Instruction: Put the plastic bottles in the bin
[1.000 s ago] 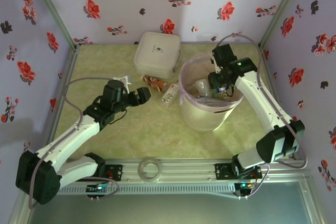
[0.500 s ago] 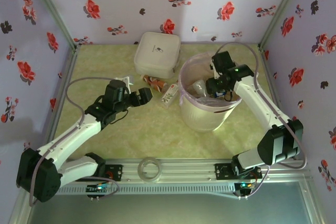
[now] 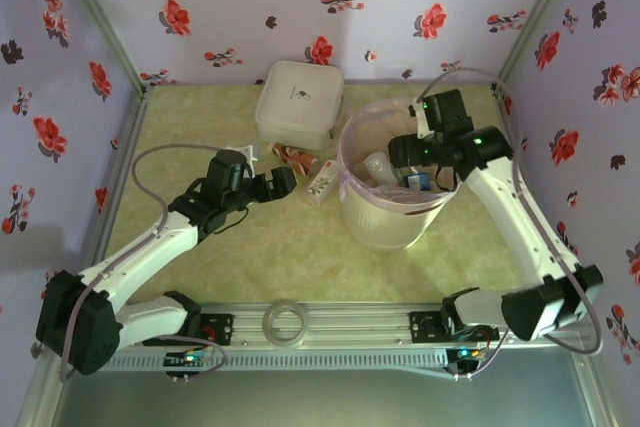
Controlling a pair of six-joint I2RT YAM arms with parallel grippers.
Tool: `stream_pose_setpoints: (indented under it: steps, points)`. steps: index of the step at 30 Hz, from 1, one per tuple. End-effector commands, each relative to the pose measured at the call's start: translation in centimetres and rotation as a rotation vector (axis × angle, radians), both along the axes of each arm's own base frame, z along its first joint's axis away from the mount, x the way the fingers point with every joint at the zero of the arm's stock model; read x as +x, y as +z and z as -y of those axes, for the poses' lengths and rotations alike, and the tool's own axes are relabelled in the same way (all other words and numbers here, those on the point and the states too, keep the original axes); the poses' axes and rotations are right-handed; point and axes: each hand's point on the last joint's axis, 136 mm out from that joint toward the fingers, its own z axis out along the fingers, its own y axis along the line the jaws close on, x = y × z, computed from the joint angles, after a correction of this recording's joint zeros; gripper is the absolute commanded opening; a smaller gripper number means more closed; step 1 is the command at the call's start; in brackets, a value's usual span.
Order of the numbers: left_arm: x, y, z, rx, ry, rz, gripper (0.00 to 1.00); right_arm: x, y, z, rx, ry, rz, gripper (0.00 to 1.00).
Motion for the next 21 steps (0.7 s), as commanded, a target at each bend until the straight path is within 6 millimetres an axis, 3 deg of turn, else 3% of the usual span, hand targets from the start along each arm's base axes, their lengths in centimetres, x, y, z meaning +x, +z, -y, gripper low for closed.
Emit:
stream_pose_setpoints:
  steps: [1,7,13,17,21]
  points:
    - [0.7,0.6,0.9,0.052,-0.034,0.035,1.0,-1.4,3.4,-0.3,0.058,0.027,0.07,0.85]
    - [1.0,-1.5,2.8,0.249,-0.133,0.039,1.0,-3.1,7.3,-1.0,0.183,0.065,0.188,0.86]
    - [2.4,-4.2,4.2,0.379,-0.152,0.012,1.0,-3.6,8.9,-0.6,0.207,0.049,0.251,0.86]
    - [4.8,-4.8,2.8,0.337,0.048,-0.043,0.95,-3.7,8.7,-0.4,0.193,0.042,0.247,0.86]
    - [7.5,-4.9,1.5,0.18,0.289,-0.134,0.9,-3.5,8.1,-0.2,0.182,0.033,0.239,0.86]
